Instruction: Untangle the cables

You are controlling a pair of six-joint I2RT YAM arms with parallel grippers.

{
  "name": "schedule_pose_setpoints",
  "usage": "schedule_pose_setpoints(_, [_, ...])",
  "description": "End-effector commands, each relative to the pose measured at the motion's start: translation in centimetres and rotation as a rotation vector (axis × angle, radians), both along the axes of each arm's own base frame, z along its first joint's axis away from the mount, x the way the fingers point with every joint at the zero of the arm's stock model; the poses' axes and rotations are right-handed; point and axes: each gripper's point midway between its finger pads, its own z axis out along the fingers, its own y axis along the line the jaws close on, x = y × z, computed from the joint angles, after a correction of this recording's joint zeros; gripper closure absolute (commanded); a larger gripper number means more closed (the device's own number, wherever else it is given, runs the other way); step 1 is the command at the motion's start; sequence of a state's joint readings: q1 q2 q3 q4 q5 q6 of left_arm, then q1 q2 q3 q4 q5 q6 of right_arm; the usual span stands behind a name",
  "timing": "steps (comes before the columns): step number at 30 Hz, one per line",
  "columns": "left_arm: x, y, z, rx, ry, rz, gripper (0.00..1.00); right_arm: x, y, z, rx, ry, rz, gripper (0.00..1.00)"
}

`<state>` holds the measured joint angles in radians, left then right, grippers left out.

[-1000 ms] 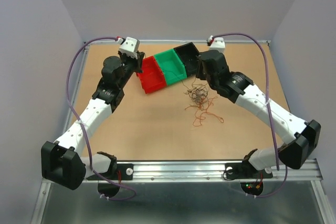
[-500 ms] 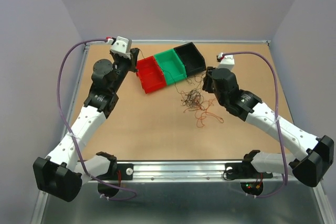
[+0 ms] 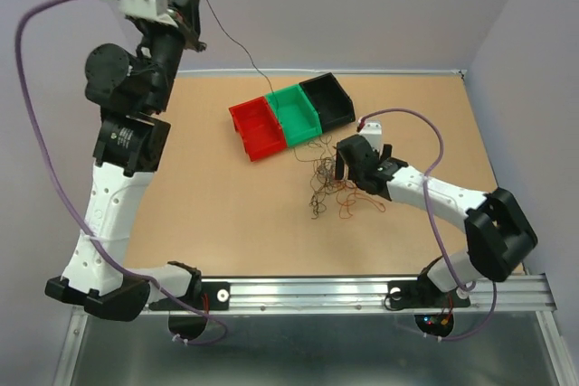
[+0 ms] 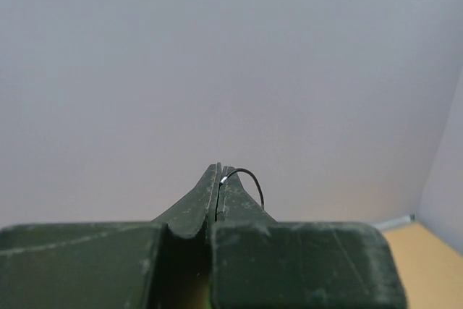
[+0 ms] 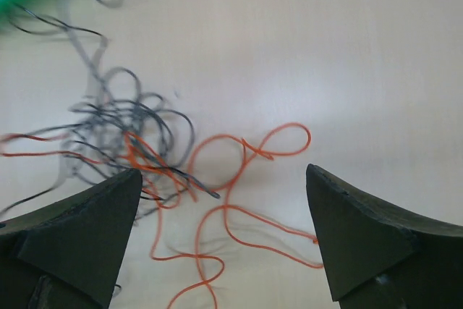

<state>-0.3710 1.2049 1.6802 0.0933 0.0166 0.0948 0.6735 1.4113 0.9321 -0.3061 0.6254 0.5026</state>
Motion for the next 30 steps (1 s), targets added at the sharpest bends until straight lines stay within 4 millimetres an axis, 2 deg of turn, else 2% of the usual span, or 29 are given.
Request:
schedule_pose_setpoints(1, [-1.9, 3.6, 5.7, -0.085, -0.069, 0.136, 1.00, -2.2, -2.9, -4.4, -0.097, 0.136, -0.122, 0.00])
schedule_pose_setpoints(3, [-2.4, 5.0, 6.5, -0.121, -0.080, 0.192, 1.00, -3.3, -5.0, -4.6, -0.176, 0.173, -0.198, 0.00])
schedule_pose_setpoints(5, [-3.0, 6.0, 6.6, -0.146, -0.092, 0.227, 1.00, -3.2, -6.1, -3.5, -0.196, 0.145, -0.261, 0.00])
schedule_pose_setpoints(9, [-4.5, 8.2, 6.8, -0.213, -0.118, 0.303, 1.00, -2.6, -5.9, -0.5, -0.109, 0.040, -0.271, 0.00])
schedule_pose_setpoints(10, [-5.1, 9.1, 6.9, -0.242, -0.118, 0.335, 1.00, -2.3, -5.0, 0.6, -0.046, -0.006, -0.207, 0.00])
schedule_pose_setpoints(12, [-6.4, 9.0, 7.3, -0.236, -0.141, 0.303, 1.00, -2.4, -3.6, 1.5, 0.016, -0.032, -0.091, 0.00])
schedule_pose_setpoints(14, [-6.2, 7.3, 5.9, -0.194, -0.124, 0.222, 1.00, -2.6, -2.9, 2.7, 0.069, -0.066, -0.042, 0.00])
schedule_pose_setpoints(15, [-7.6, 6.0, 6.1, -0.162, -0.160, 0.132, 1.00, -2.9, -1.9, 2.8, 0.091, -0.052, 0.021, 0.00])
schedule_pose_setpoints(16, [-6.5, 4.6, 3.8, -0.136, -0.116, 0.079, 1.00, -3.0, -1.2, 2.8, 0.107, -0.044, 0.067, 0.00])
schedule_pose_setpoints(18, [-6.7, 2.4, 2.3, -0.099, -0.102, -0.032, 1.00, -2.9, 0.8, 3.4, 0.158, -0.056, 0.170, 0.00])
schedule_pose_setpoints(19, [-6.6, 0.7, 0.8, -0.061, -0.084, -0.116, 1.00, -3.5, 2.7, 3.5, 0.184, -0.044, 0.301, 0.00])
schedule_pose_setpoints(20, [-6.6, 0.0, 0.1, -0.047, -0.074, -0.149, 1.00, -3.7, 3.9, 3.9, 0.209, -0.061, 0.375, 0.00])
schedule_pose_setpoints(21, [-6.6, -0.8, -0.3, -0.064, -0.057, -0.197, 1.00, -3.4, 5.3, 5.2, 0.254, -0.130, 0.450, 0.00])
schedule_pose_setpoints(22, [-6.6, -1.5, -0.6, -0.051, -0.048, -0.234, 1.00, -4.0, 7.0, 5.7, 0.273, -0.153, 0.582, 0.00])
schedule_pose_setpoints(23, [-6.4, -1.7, -0.6, -0.052, -0.044, -0.243, 1.00, -3.5, 8.2, 7.6, 0.306, -0.246, 0.634, 0.00])
schedule_pose_setpoints(24, [-6.2, -1.7, -0.6, -0.053, -0.031, -0.238, 1.00, -3.7, 9.1, 8.1, 0.324, -0.265, 0.691, 0.00])
schedule_pose_setpoints(27, [-6.0, -1.3, 0.9, -0.055, -0.040, -0.212, 1.00, -2.8, 11.1, 8.4, 0.299, -0.302, 0.792, 0.00])
schedule_pose_setpoints(28, [-6.3, -0.9, 1.8, -0.058, -0.056, -0.195, 1.00, -2.5, 12.5, 7.6, 0.282, -0.280, 0.860, 0.00])
schedule_pose_setpoints(30, [-6.6, -0.3, 2.7, -0.065, -0.078, -0.172, 1.00, -2.0, 14.0, 7.3, 0.273, -0.287, 0.924, 0.00])
